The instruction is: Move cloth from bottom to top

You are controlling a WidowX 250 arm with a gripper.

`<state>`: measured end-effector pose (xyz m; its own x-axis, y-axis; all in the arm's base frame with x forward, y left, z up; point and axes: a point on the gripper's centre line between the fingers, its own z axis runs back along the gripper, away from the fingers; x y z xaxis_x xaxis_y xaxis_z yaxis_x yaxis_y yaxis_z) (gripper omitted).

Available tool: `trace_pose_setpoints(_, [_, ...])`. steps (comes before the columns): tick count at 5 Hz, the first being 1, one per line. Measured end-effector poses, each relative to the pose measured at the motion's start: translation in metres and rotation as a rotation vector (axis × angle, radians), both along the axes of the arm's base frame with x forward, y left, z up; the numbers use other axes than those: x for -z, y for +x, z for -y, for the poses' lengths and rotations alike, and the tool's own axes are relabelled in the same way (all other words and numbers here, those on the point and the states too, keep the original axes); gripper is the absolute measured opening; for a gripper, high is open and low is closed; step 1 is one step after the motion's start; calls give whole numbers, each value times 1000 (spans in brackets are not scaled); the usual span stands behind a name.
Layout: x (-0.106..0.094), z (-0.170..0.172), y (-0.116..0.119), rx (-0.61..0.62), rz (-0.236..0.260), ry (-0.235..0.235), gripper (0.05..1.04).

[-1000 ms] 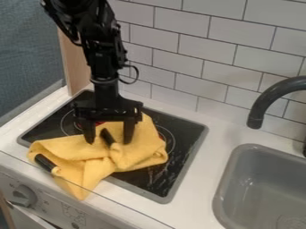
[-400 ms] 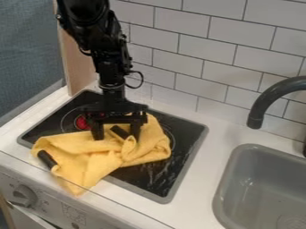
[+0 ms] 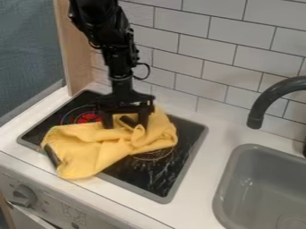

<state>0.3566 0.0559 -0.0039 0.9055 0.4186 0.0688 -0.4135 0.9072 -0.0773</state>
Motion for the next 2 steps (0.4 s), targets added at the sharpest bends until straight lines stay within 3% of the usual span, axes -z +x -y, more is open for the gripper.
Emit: trace_pose_setpoints(2, [0,4,25,11,6,-9,999])
